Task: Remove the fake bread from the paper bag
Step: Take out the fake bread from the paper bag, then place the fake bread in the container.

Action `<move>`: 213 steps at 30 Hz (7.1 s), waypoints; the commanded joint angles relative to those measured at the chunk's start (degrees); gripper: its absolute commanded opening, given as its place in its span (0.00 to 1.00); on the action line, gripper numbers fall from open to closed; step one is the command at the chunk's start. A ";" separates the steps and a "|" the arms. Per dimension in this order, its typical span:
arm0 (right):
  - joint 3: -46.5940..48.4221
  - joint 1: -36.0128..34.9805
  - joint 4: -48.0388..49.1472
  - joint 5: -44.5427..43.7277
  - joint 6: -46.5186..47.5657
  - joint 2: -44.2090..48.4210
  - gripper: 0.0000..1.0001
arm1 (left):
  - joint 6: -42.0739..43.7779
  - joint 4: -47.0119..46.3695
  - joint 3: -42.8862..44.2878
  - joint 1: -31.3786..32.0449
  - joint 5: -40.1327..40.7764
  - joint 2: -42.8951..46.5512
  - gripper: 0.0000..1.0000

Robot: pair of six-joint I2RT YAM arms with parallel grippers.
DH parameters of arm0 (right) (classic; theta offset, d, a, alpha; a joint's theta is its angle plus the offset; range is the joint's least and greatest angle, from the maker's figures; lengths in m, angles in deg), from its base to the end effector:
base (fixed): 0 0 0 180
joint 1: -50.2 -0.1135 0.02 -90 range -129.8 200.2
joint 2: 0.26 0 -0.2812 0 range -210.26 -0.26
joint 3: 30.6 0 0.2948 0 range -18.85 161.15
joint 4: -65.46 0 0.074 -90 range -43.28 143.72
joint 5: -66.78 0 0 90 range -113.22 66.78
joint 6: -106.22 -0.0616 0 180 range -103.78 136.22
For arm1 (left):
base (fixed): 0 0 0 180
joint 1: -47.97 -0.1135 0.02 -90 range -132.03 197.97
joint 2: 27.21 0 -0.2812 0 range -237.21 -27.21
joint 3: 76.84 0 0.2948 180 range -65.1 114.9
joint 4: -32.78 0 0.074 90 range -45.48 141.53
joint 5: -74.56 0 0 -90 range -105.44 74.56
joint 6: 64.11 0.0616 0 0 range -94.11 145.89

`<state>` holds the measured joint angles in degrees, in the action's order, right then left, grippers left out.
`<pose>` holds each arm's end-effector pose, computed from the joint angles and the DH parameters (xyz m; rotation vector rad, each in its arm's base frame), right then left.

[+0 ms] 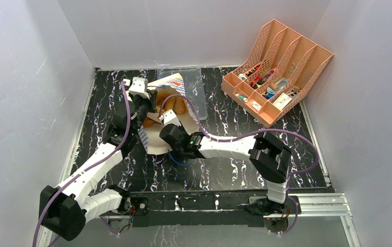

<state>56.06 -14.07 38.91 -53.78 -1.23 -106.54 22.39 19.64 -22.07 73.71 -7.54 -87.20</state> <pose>0.2299 0.4048 0.1928 -0.6613 2.1444 0.1262 0.2799 -0.1256 0.3488 0.1653 1.4322 -0.3207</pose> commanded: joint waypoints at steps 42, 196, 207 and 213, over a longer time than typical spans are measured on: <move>6.17 -0.59 3.69 -2.76 9.42 -3.15 0.35 | -5.08 6.68 11.29 1.07 -0.33 -7.72 0.00; 39.12 27.87 -8.57 17.46 0.74 -10.79 0.00 | -10.24 18.86 8.33 -13.26 24.70 1.46 0.00; 57.00 29.53 -13.22 26.92 -6.84 -28.40 0.00 | -11.52 19.71 7.09 -13.26 22.80 4.98 0.00; 55.49 29.55 -11.93 30.11 -9.86 -30.29 0.00 | -11.56 19.22 6.59 -13.32 22.61 5.86 0.00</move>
<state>109.39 15.35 23.37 -26.97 -7.88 -137.16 11.72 40.38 -15.03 60.81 15.39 -83.55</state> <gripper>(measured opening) 0.188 0.008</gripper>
